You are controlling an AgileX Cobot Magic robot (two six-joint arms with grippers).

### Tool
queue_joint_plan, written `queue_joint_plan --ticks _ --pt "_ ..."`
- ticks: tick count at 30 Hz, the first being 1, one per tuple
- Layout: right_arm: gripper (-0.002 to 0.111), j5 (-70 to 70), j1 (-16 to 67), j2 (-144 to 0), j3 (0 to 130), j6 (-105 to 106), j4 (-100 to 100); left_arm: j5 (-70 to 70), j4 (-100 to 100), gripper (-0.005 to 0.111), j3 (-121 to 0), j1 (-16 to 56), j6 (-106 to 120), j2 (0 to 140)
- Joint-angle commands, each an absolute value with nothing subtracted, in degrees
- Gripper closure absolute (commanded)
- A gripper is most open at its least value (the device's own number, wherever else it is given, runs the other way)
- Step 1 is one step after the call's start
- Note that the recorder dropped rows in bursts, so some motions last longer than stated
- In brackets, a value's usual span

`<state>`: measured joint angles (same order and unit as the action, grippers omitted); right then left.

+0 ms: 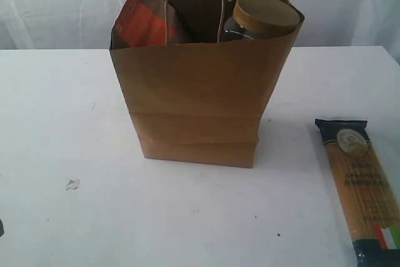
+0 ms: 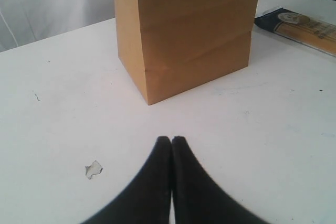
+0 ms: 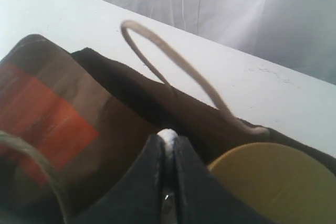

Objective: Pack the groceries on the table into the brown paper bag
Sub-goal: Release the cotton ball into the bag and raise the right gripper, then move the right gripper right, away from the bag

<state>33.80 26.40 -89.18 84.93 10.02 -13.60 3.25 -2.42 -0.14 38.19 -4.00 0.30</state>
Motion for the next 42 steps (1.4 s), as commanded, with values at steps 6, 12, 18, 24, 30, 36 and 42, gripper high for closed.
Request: queue_joint_plan --ticks 6,12,18,24,30,36,42 --pt "0.108 33.5 26.3 -91.5 85.3 15.8 -21.2 3.1 -1.9 0.107 0.0 38.3 -4.1 0.0" --pt "0.106 33.5 26.3 -91.5 85.3 16.5 -21.4 3.1 -1.9 0.107 0.0 38.3 -4.1 0.0" --pt "0.079 34.0 26.3 -91.4 85.3 16.7 -21.4 3.1 -1.9 0.107 0.0 38.3 -4.1 0.0" --pt "0.066 34.3 26.3 -89.0 85.3 16.7 -20.8 3.1 -1.9 0.107 0.0 38.3 -4.1 0.0" --pt "0.066 35.9 26.3 -83.8 85.1 16.5 -15.2 3.1 -1.9 0.107 0.0 38.3 -4.1 0.0" --pt "0.066 40.7 25.3 -77.9 81.6 16.3 -9.2 3.1 -1.9 0.107 0.0 38.3 -4.1 0.0" --pt "0.066 42.6 22.8 -71.8 75.7 16.3 -7.9 3.1 -1.9 0.107 0.0 38.3 -4.1 0.0"
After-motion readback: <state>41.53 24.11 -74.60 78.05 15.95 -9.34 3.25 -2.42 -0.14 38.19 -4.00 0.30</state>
